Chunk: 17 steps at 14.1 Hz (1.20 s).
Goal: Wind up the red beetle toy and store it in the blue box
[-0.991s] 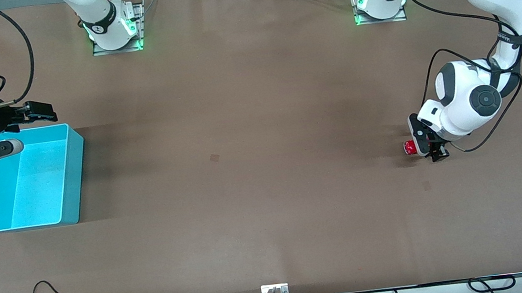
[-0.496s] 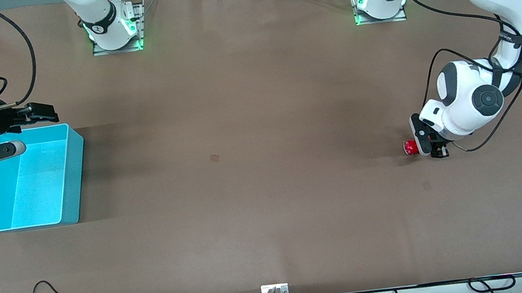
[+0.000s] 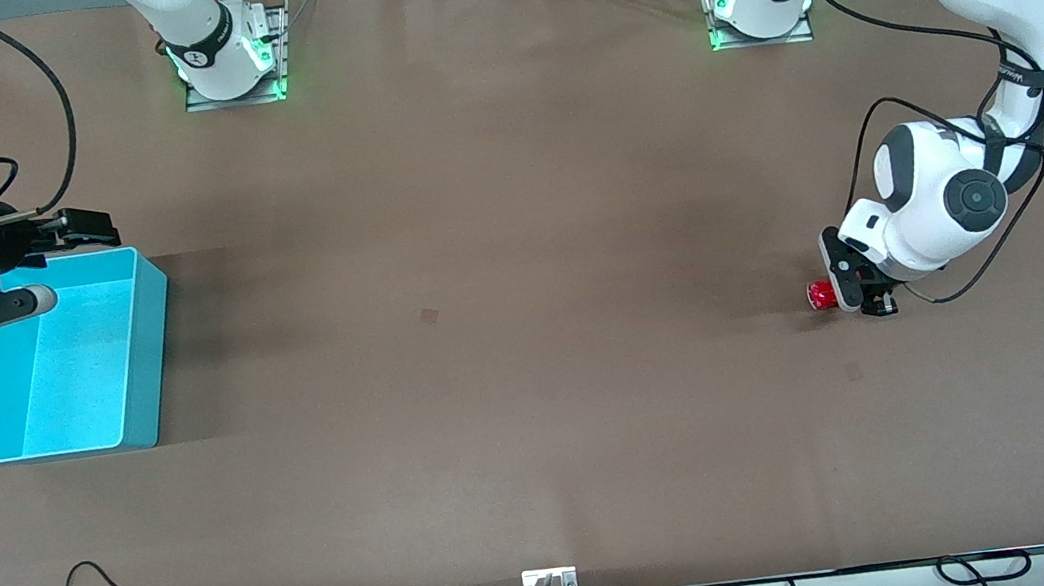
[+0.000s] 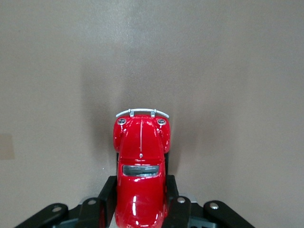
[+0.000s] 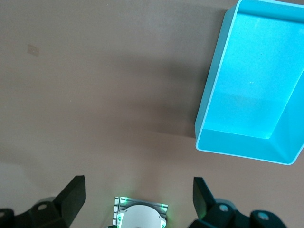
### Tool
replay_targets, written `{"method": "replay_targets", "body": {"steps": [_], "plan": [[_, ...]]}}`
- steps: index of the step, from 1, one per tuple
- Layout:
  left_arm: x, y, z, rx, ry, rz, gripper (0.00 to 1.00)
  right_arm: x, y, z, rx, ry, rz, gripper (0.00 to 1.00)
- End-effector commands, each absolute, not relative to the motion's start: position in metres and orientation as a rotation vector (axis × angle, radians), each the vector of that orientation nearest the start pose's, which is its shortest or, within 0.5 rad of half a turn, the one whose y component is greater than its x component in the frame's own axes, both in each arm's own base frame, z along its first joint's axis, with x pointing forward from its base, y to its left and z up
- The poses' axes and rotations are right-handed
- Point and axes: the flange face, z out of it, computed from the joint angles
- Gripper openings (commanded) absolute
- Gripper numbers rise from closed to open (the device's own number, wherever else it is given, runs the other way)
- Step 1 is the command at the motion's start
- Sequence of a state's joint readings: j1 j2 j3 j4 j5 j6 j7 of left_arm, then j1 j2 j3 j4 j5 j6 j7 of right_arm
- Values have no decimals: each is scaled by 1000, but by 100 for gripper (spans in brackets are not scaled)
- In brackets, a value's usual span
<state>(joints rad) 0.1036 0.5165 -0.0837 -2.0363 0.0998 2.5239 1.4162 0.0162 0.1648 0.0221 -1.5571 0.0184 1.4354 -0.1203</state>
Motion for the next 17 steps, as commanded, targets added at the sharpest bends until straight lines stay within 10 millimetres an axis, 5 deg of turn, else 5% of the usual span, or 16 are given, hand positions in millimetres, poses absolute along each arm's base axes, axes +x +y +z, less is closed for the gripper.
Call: {"method": "replay_targets", "body": {"steps": [1, 6, 13, 14, 15, 17], "plan": [[588, 12, 180, -2315, 2141, 68, 30, 577, 25, 531, -3069, -262, 460, 100], [587, 20, 177, -2220, 2254, 78, 28, 577, 26, 531, -3068, -265, 460, 100], [573, 106, 152, -2262, 2269, 105, 30, 577, 27, 531, -3065, -265, 460, 100], [573, 116, 154, -2269, 2259, 98, 50, 578, 27, 530, -3064, -264, 462, 100], [571, 123, 159, -2296, 2246, 103, 99, 578, 26, 530, -3064, -262, 462, 100], [579, 124, 193, -2319, 2258, 159, 100, 578, 26, 530, -3064, -262, 462, 100]]}}
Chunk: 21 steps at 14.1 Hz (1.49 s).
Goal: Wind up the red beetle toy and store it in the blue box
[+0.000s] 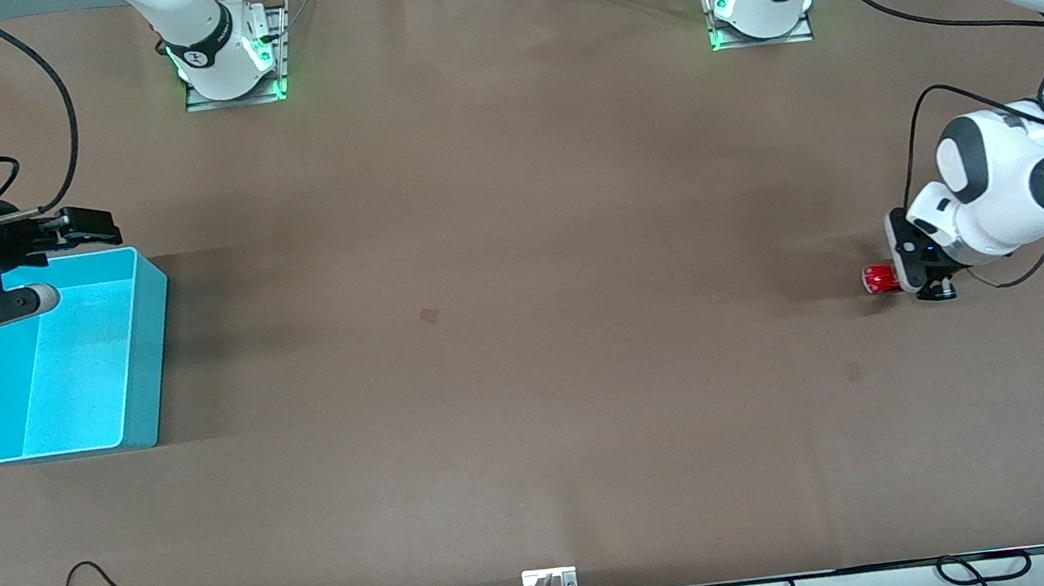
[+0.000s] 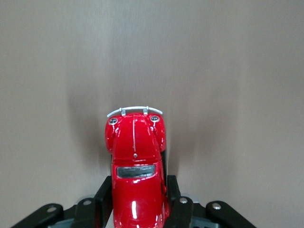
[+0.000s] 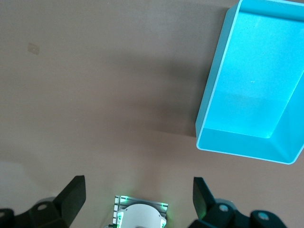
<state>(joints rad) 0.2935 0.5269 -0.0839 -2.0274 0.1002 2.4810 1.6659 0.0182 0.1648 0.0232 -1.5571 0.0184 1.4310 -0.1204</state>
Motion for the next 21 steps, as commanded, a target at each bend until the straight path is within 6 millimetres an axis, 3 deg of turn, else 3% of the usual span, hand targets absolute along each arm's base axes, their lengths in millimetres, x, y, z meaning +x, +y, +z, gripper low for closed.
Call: {"method": "replay_targets", "body": {"steps": [1, 4, 6, 7, 8, 10, 12, 14, 19, 21], "plan": [[589, 116, 224, -2301, 2279, 181, 100, 577, 26, 531, -3065, -262, 459, 100], [621, 58, 328, -2196, 2393, 215, 100, 577, 26, 531, -3063, -262, 459, 100], [621, 13, 371, -2099, 2454, 209, 100, 578, 26, 531, -3059, -257, 456, 100], [619, -8, 381, -2067, 2476, 191, 100, 578, 26, 531, -3060, -259, 456, 100], [619, -26, 384, -2087, 2489, 141, 100, 578, 27, 531, -3058, -259, 455, 100], [620, -37, 377, -2230, 2440, 43, 100, 578, 26, 530, -3057, -259, 458, 100], [626, -46, 365, -2334, 2338, 6, 100, 578, 26, 530, -3057, -252, 458, 100], [627, -69, 368, -2448, 2194, -7, 100, 577, 28, 528, -3057, -243, 465, 100], [620, -120, 384, -2935, 1422, 29, 100, 577, 25, 525, -3048, -235, 490, 100], [623, -127, 393, -3035, 1139, -37, 100, 576, 25, 525, -3039, -249, 492, 100]]}}
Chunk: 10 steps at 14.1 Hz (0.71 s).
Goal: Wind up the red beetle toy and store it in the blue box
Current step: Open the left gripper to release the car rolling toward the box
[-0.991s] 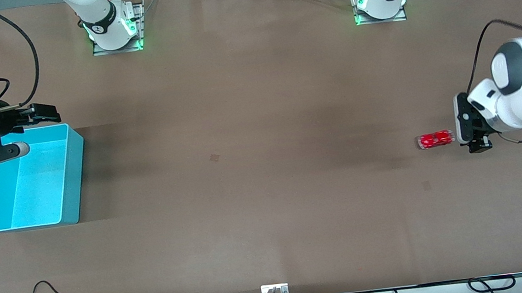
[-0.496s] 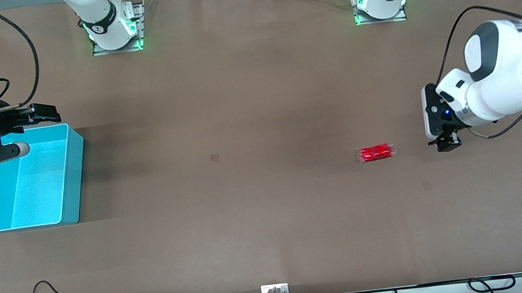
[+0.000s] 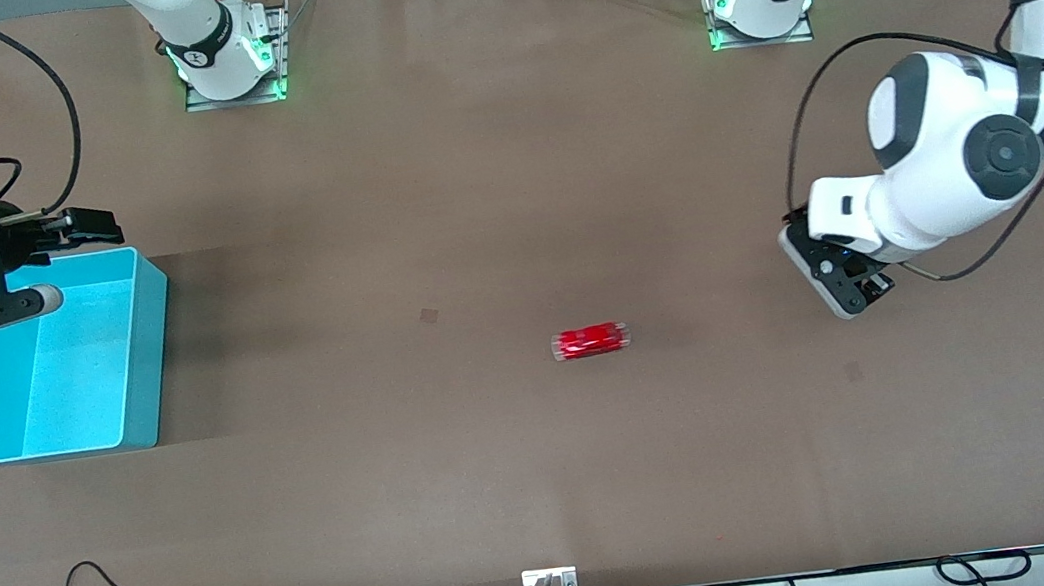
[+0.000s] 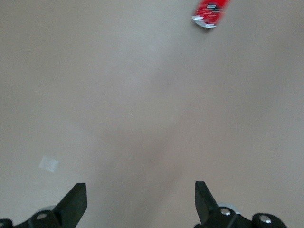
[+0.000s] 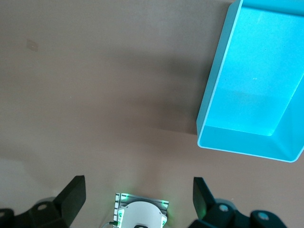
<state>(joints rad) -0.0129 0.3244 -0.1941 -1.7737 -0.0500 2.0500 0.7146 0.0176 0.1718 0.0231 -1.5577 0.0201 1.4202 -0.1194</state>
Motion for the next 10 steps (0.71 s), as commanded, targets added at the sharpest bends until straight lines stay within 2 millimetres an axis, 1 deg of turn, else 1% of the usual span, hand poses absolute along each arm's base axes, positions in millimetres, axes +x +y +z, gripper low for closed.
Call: {"method": "replay_targets", "body": {"steps": [1, 2, 3, 4, 5, 7, 8, 9, 10], "plan": [[623, -128, 398, -3072, 1034, -48, 100, 574, 29, 523, -3026, -259, 497, 100], [623, -129, 402, -3106, 931, -55, 100, 574, 30, 516, -3025, -258, 501, 100], [621, -134, 411, -3129, 831, -72, 100, 574, 28, 506, -3015, -251, 516, 100], [621, -131, 416, -3150, 728, -81, 100, 574, 26, 502, -3013, -243, 520, 100], [620, -136, 420, -3153, 701, -85, 100, 575, 28, 501, -3014, -252, 520, 100], [620, -140, 428, -3148, 697, -105, 100, 575, 29, 497, -3012, -254, 532, 100], [623, -140, 433, -3144, 698, -119, 100, 574, 28, 489, -3009, -250, 548, 100], [623, -142, 434, -3143, 700, -124, 100, 572, 30, 486, -3007, -257, 553, 100], [626, -137, 441, -3140, 687, -143, 100, 571, 32, 484, -3009, -261, 546, 100]]}}
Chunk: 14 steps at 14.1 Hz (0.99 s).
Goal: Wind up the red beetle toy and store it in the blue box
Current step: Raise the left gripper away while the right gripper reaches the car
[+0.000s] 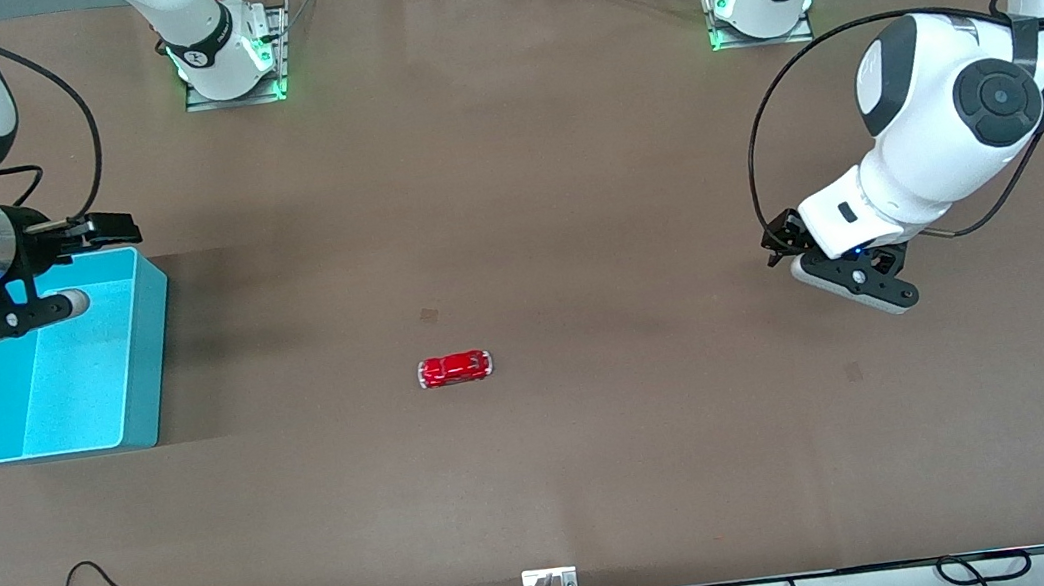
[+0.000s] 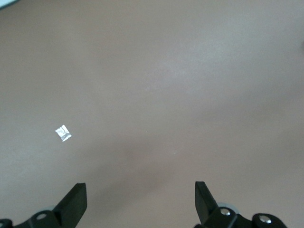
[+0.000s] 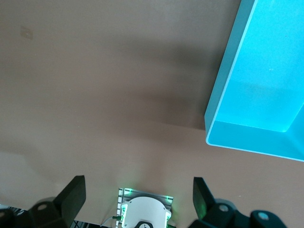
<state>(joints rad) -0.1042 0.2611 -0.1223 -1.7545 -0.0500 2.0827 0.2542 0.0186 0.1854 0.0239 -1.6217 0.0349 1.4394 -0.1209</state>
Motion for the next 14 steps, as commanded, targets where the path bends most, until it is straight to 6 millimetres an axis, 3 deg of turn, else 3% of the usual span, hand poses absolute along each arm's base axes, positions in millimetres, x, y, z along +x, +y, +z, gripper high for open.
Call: {"method": "replay_targets", "body": {"steps": [1, 3, 5, 7, 11, 14], "plan": [[631, -125, 445, -3140, 653, -156, 100, 571, 37, 482, -3005, -274, 550, 100], [637, -95, 454, -3139, 574, -159, 100, 573, 40, 481, -3007, -281, 535, 100], [642, -62, 478, -3153, 429, -127, 100, 575, 44, 480, -3010, -292, 519, 100], [643, -43, 508, -3166, 264, -104, 100, 576, 57, 479, -3013, -331, 495, 100], [624, -24, 562, -3181, -22, -137, 100, 589, 128, 468, -2897, -868, 299, 100], [603, -16, 587, -3192, -56, -87, 100, 594, 198, 444, -2750, -1252, 175, 100]]}}
